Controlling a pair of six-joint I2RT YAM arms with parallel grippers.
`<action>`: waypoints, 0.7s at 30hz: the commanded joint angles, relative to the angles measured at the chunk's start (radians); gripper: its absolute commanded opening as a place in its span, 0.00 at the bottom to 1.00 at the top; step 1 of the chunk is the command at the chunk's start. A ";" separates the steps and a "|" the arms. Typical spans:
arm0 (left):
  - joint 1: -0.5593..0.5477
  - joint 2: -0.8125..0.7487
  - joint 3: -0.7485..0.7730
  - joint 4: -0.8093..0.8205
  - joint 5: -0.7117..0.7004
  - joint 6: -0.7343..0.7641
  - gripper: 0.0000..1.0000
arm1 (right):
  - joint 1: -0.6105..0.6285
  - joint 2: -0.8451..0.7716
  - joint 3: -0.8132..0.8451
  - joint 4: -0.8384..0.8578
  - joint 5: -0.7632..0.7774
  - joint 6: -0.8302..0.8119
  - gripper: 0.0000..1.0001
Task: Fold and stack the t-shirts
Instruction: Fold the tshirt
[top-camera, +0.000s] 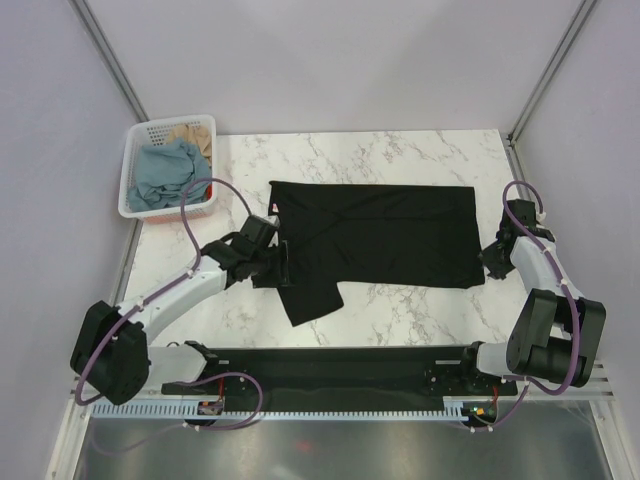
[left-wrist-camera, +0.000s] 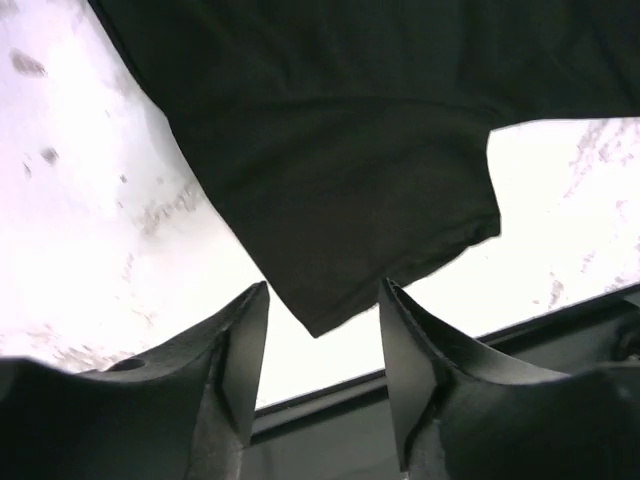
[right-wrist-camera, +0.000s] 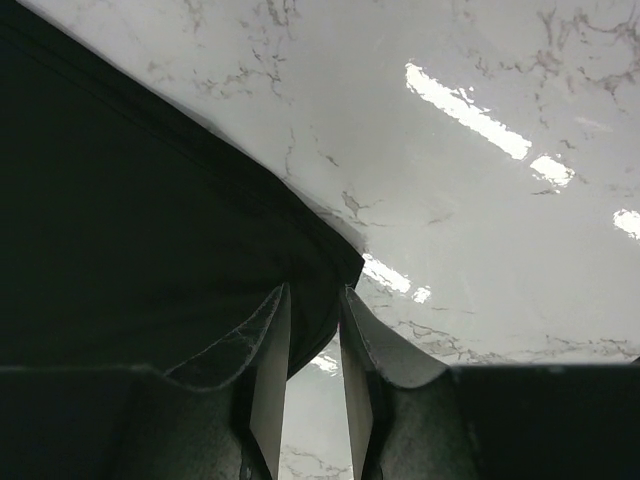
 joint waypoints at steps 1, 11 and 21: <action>-0.003 -0.081 -0.083 -0.025 0.074 -0.137 0.53 | 0.000 -0.033 0.023 -0.001 -0.034 0.020 0.34; -0.034 -0.100 -0.204 -0.027 0.065 -0.200 0.52 | 0.001 -0.052 0.017 0.011 -0.012 -0.054 0.34; -0.150 0.044 -0.145 -0.084 0.066 -0.539 0.50 | 0.000 -0.114 -0.017 0.020 -0.013 -0.074 0.34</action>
